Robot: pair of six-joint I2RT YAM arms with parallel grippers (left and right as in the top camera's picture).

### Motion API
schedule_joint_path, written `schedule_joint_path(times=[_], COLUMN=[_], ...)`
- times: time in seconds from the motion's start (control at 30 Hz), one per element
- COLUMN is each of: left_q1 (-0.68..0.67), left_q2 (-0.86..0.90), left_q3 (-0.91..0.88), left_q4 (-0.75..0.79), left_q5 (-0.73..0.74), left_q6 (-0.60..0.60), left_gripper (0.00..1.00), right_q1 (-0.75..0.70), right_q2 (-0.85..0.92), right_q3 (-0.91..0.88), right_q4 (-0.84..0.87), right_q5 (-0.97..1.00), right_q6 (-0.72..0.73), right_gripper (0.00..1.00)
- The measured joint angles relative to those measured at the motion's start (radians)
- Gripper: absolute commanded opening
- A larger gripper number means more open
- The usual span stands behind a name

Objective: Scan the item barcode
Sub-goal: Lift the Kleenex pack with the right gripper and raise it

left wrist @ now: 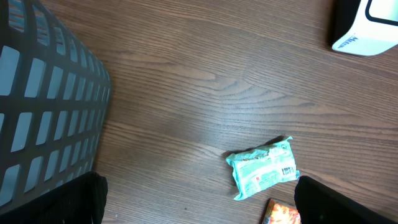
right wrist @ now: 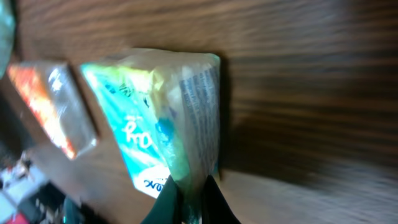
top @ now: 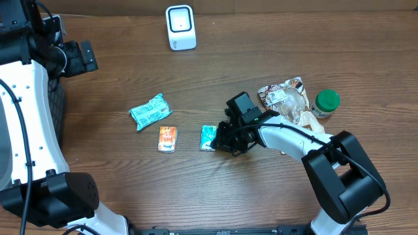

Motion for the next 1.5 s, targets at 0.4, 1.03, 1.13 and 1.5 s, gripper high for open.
schedule_joint_path(times=[0.4, 1.03, 1.13, 1.5], left_q1=[0.0, 0.0, 0.0, 0.0], left_q2=[0.0, 0.0, 0.0, 0.0], left_q3=[0.0, 0.0, 0.0, 0.0], left_q4=[0.0, 0.0, 0.0, 0.0], left_q5=[0.0, 0.0, 0.0, 0.0], left_q6=[0.0, 0.0, 0.0, 0.0], left_gripper=[1.0, 1.0, 0.99, 1.0], right_q1=[-0.144, -0.25, -0.258, -0.271], right_q2=[-0.132, -0.143, -0.143, -0.143], right_q3=[0.026, 0.034, 0.034, 0.034], right_q4=[0.187, 0.608, 0.697, 0.891], right_q5=[-0.487, -0.934, -0.961, -0.972], right_q6=[-0.133, 0.041, 0.111, 0.387], right_gripper=[0.04, 0.04, 0.04, 0.04])
